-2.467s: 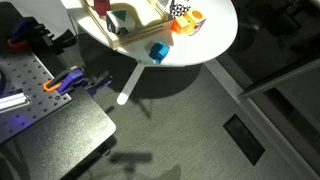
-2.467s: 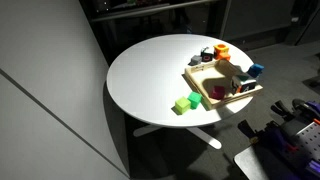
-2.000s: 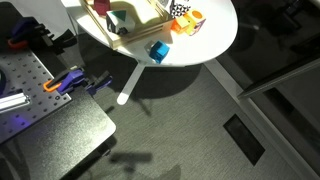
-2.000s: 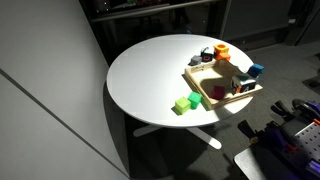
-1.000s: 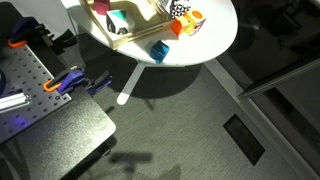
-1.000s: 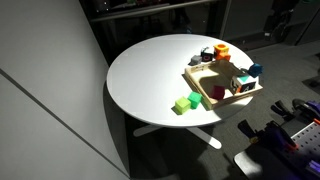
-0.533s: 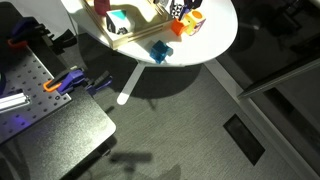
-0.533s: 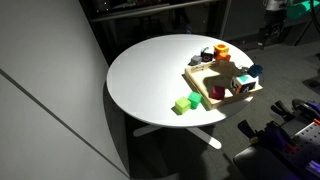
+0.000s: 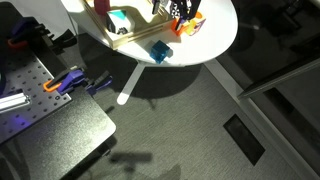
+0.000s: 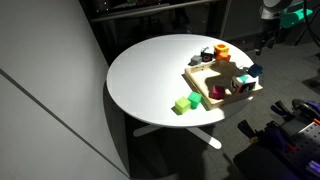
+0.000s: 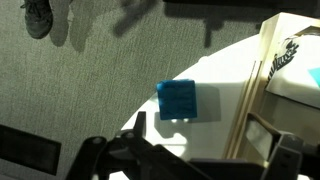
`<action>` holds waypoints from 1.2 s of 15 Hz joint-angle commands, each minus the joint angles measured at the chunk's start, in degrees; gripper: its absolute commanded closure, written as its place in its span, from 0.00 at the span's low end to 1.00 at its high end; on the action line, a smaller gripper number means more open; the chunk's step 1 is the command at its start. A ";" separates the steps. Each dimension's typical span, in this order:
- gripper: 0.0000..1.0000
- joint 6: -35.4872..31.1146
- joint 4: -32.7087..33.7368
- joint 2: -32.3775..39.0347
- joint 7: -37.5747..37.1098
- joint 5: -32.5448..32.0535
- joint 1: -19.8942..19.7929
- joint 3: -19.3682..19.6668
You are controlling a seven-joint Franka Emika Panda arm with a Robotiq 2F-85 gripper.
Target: Place the blue block directly onto the tray
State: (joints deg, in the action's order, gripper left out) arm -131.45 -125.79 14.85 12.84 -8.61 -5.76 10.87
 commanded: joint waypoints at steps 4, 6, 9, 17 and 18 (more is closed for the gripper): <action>0.00 0.18 0.15 -0.06 -0.31 -0.43 -1.29 -1.30; 0.00 -0.38 -0.05 0.20 -0.65 -0.55 -1.34 -1.21; 0.00 -1.38 -0.28 1.18 -0.34 -0.37 -1.77 -1.23; 0.00 -13.15 -2.84 4.85 -0.76 -0.55 -2.92 -1.08; 0.00 -14.41 -3.09 5.42 -0.67 -0.43 -3.02 -1.15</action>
State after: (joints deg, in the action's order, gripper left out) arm -142.06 -127.88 19.34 12.78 -8.61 -7.61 10.60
